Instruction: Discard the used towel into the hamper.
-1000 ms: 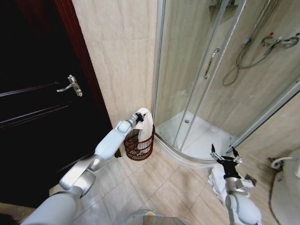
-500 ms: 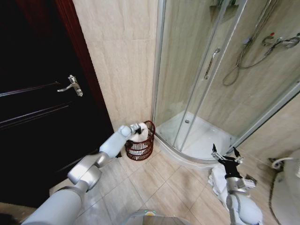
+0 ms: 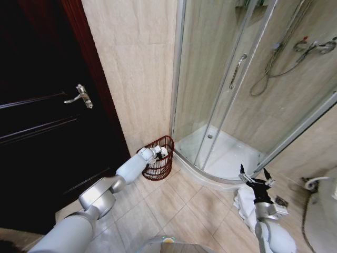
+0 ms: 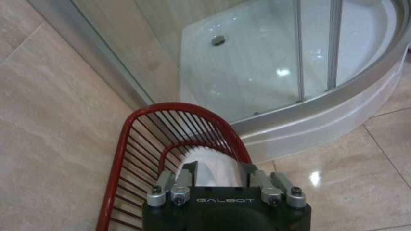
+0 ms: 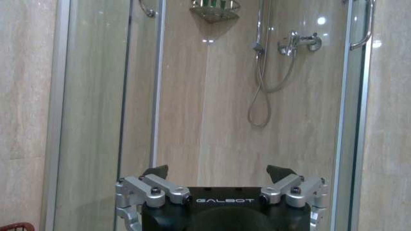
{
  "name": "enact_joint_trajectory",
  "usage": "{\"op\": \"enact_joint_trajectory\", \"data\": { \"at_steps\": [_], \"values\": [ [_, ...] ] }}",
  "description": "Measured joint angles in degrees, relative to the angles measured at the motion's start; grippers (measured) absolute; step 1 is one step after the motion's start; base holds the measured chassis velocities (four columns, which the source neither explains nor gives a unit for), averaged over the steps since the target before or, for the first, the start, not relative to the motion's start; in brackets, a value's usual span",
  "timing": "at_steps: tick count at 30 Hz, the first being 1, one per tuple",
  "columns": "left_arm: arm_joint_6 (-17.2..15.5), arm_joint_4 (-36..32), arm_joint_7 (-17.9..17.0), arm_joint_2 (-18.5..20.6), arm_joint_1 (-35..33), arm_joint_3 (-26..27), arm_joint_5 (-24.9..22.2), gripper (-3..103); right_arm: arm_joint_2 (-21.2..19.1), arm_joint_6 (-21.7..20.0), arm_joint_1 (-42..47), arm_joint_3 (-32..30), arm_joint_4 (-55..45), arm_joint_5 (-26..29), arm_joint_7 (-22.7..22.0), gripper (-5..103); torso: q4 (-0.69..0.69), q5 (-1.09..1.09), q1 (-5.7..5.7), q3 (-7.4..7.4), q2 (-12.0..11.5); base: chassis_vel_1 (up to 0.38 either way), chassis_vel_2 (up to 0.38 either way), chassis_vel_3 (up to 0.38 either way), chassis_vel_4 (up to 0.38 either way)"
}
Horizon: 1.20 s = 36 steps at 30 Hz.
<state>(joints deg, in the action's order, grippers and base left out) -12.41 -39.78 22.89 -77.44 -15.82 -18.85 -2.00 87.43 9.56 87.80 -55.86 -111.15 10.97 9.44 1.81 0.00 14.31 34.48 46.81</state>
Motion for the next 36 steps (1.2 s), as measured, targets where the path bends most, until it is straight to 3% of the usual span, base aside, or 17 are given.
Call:
{"op": "enact_joint_trajectory", "data": {
  "at_steps": [2,4,6,7,9,10,12,13,15,16,17,19,21,23,25,29,36],
  "values": [
    [-0.24,0.0,-0.98,-0.29,0.8,0.08,0.11,58,0.02,0.06,-0.18,0.16,0.07,-0.04,-0.73,100,0.01,0.01,0.0,0.0,0.0,0.0,0.0,0.0,0.0],
    [-0.32,0.0,-1.59,-0.36,1.0,0.08,-0.05,58,0.03,0.07,-0.26,0.17,0.11,-0.06,-0.84,100,0.01,0.0,0.0,0.0,0.0,0.0,0.0,0.0,0.0],
    [-0.41,-0.15,-2.83,-0.41,1.37,0.28,-0.7,70,0.07,0.07,-0.42,0.28,0.11,-0.07,-1.02,100,0.0,0.0,0.01,0.0,0.0,0.0,0.0,0.0,0.0],
    [-0.02,-0.7,-5.54,-0.32,1.4,0.67,-2.33,75,0.12,0.05,-0.54,0.36,-0.04,-0.07,-1.13,100,0.0,0.0,0.0,0.0,0.0,0.0,0.0,0.0,0.0],
    [0.12,-0.83,-6.08,-0.3,1.38,0.77,-2.68,75,0.12,0.05,-0.55,0.37,-0.07,-0.07,-1.15,100,0.0,0.0,0.0,0.0,0.0,0.0,0.0,0.0,0.0],
    [2.9,-3.87,-13.66,0.23,0.29,3.17,-7.6,86,0.14,-0.03,-0.75,0.47,-0.6,0.0,-1.31,100,-0.01,0.01,0.01,0.01,0.0,0.0,0.0,0.0,0.0],
    [3.95,-5.09,-15.32,0.5,-0.21,4.11,-8.87,86,0.13,-0.12,-0.81,0.52,-0.88,0.07,-1.34,100,-0.01,-0.01,0.01,0.01,0.0,0.0,0.0,0.0,0.0],
    [6.37,-11.56,-19.36,2.22,-2.87,8.0,-13.14,90,-0.06,-0.48,-0.91,0.58,-1.49,0.34,-1.38,100,-0.03,-0.02,0.02,0.01,0.0,0.0,0.0,0.0,0.0],
    [5.55,-26.51,-22.15,5.77,-9.21,14.99,-16.27,98,-0.41,-0.99,-1.17,0.74,-2.07,0.72,-1.37,100,-0.01,-0.02,0.01,0.0,0.0,0.0,0.0,0.0,0.0],
    [4.97,-32.63,-23.01,7.48,-12.03,17.57,-17.74,100,-0.51,-1.1,-1.37,0.87,-2.18,0.77,-1.35,100,-0.02,-0.03,0.02,0.0,0.0,0.0,0.0,0.0,0.0],
    [4.97,-32.63,-23.01,7.48,-12.03,17.57,-17.74,100,-0.51,-1.1,-1.37,0.87,-2.18,0.77,-1.35,100,-0.02,-0.03,0.02,0.0,0.0,0.0,0.0,0.0,0.0],
    [3.98,-48.77,-25.38,13.15,-20.97,23.99,-22.4,100,-0.68,-1.3,-1.57,1.23,-2.43,0.79,-1.32,100,0.01,0.01,0.01,0.0,0.0,0.0,0.0,0.0,0.0],
    [4.09,-53.7,-25.74,15.18,-24.4,26.1,-23.59,100,-0.71,-1.37,-1.51,1.32,-2.61,0.79,-1.28,100,0.03,-0.01,0.0,0.0,0.0,0.0,0.0,0.0,0.0],
    [7.14,-68.51,-25.5,18.9,-37.32,35.7,-25.31,100,-0.75,-1.7,-0.87,1.75,-3.89,0.91,-1.07,100,0.05,0.03,-0.01,-0.01,0.02,0.0,0.0,0.0,0.0],
    [8.5,-71.82,-25.03,18.67,-41.84,39.14,-25.33,100,-0.74,-1.73,-0.55,1.98,-4.37,0.98,-0.95,100,0.05,0.02,-0.01,-0.02,0.02,0.0,0.0,0.0,0.0],
    [13.48,-78.88,-23.55,11.63,-57.9,51.29,-20.57,100,-0.64,-1.5,0.99,2.86,-6.01,1.09,0.0,100,0.01,0.0,-0.01,-0.01,0.02,0.0,0.0,0.0,0.0],
    [17.63,-76.7,-22.35,2.62,-68.31,58.24,-13.36,100,-0.63,-0.69,4.42,3.85,-8.55,1.4,1.32,100,0.0,-0.01,-0.01,0.0,0.02,0.0,0.0,0.0,0.0]
  ]
}}
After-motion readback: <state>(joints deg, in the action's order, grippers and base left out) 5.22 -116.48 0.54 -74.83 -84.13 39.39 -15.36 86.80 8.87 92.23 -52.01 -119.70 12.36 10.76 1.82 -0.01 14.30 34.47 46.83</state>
